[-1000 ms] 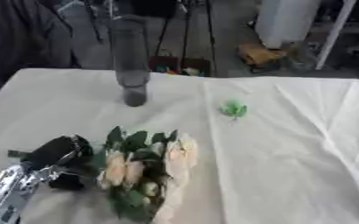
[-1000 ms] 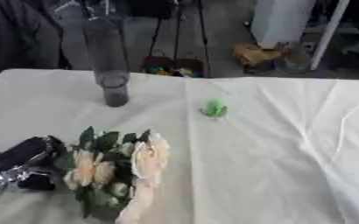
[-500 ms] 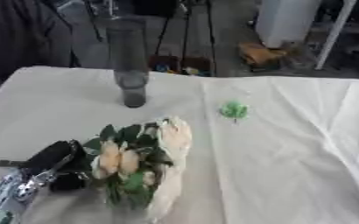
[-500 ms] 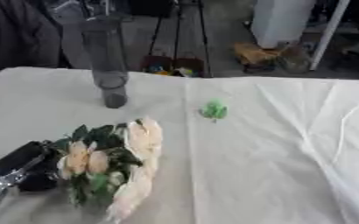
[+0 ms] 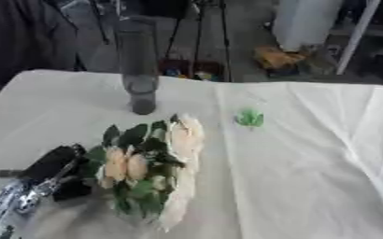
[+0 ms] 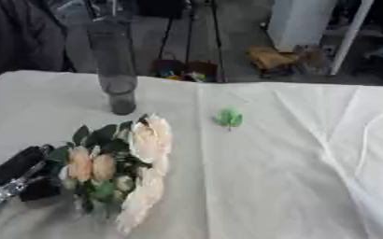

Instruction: Arrange flowers into the vase.

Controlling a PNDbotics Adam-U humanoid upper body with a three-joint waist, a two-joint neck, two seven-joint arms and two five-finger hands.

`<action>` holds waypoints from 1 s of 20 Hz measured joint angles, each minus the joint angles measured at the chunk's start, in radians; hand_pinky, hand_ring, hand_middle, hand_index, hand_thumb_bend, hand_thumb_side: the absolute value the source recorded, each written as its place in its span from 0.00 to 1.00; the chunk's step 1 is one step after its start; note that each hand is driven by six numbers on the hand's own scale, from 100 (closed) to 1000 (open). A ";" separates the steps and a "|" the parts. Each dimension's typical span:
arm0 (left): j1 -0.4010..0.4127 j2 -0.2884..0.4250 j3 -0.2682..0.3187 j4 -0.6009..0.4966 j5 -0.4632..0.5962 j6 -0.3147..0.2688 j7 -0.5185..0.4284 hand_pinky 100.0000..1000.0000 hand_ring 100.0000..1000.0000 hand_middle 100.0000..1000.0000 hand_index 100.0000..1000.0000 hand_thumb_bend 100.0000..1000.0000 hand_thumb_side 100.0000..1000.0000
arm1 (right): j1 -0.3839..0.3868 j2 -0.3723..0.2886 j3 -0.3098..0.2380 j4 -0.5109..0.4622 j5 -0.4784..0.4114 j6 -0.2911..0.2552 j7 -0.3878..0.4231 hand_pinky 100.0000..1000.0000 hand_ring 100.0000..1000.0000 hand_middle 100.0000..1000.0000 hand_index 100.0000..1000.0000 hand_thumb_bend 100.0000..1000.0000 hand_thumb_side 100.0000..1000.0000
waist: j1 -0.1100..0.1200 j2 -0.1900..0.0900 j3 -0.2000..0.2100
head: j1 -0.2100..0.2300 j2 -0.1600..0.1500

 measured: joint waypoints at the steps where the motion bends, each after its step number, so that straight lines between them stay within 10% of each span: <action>1: -0.001 0.001 0.000 -0.013 -0.004 0.003 -0.004 0.00 0.00 0.00 0.19 0.00 0.74 | 0.000 0.000 0.000 0.000 0.000 0.000 0.000 0.87 1.00 0.83 0.99 0.00 0.86 | 0.000 0.000 0.000 | 0.000 0.000; 20: -0.180 0.071 0.024 -0.273 0.087 0.074 -0.072 0.00 0.00 0.00 0.25 0.15 0.69 | 0.001 0.001 0.000 0.000 0.000 0.001 0.000 0.87 1.00 0.83 0.99 0.00 0.86 | 0.005 -0.012 0.000 | 0.001 0.000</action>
